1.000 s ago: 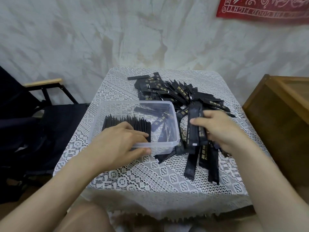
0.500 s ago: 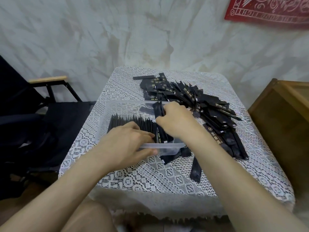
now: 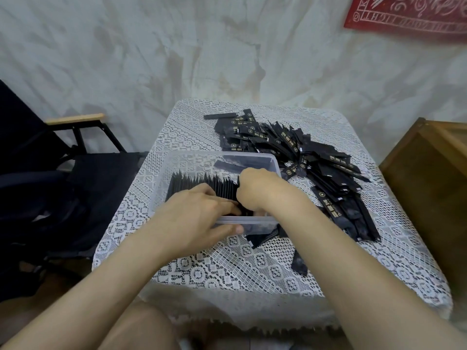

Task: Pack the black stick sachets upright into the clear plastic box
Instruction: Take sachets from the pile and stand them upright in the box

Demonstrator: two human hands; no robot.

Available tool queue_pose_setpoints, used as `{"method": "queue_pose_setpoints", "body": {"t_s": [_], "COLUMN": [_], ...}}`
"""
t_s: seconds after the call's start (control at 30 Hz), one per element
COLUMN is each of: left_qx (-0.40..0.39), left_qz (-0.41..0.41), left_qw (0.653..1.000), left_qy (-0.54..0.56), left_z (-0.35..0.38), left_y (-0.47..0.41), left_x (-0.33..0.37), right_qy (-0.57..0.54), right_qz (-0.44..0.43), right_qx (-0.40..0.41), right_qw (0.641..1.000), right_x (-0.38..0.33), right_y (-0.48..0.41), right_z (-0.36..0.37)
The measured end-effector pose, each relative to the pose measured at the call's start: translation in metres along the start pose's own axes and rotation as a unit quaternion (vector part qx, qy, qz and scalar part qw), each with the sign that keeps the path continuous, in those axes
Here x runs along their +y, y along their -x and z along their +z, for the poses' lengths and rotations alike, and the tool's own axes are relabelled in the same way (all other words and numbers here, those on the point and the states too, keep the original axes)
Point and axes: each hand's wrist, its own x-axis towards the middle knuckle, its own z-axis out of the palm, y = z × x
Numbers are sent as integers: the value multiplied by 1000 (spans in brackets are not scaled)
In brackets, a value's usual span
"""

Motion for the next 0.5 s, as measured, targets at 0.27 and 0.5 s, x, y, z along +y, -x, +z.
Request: {"method": "queue_pose_setpoints", "body": {"t_s": [0.27, 0.5], "left_qx": [22, 29], "left_qz": [-5, 2], "left_qw": [1000, 999], "left_qy": [7, 12], "left_z": [4, 4], "left_y": [0, 0], "left_x": [-1, -2], "right_qy": [9, 22], "right_qz": [-3, -4], "right_qx": [-17, -9], "right_qw": [1000, 1000], "right_x": [3, 3], "right_y": [5, 10], "right_z": [-7, -7]}}
